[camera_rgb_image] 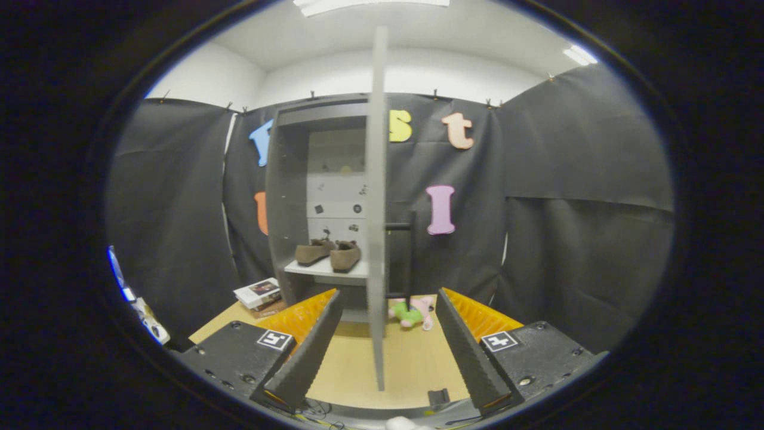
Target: Open the shoe cabinet door, grab the shoes and put them into the shoe cabinet, then close the shoe cabinet door.
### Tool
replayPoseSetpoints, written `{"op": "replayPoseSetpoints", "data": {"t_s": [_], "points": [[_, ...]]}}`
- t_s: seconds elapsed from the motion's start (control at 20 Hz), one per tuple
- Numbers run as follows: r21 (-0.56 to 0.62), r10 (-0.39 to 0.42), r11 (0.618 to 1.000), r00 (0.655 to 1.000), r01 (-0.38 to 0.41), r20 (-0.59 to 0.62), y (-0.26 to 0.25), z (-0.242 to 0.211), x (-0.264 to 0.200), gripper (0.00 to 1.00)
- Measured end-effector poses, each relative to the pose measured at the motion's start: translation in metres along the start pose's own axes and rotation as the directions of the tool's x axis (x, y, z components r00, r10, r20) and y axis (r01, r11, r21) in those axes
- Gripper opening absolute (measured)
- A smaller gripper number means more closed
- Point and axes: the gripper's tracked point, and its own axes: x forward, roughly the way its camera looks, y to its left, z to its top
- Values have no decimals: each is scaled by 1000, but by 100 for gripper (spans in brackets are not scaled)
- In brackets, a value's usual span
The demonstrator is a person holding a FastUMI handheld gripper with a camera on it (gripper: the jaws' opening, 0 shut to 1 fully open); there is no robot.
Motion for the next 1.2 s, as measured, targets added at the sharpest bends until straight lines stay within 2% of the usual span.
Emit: {"op": "replayPoseSetpoints", "data": {"t_s": [0.15, 0.3, 0.5, 0.65, 0.85, 1.2], "points": [[28, -3, 1000, 1000, 4, -6, -46, 8, 31, 100], [39, 61, 997, 998, -60, -19, -68, 17, 59, 100], [18, 172, 985, 985, -172, -20, -65, 23, 91, 100], [48, 281, 959, 959, -280, -33, -46, 25, 98, 100], [33, 318, 948, 947, -317, -48, -37, 26, 104, 99], [2, 321, 947, 946, -321, -46, 2, 28, 98, 97]]}}
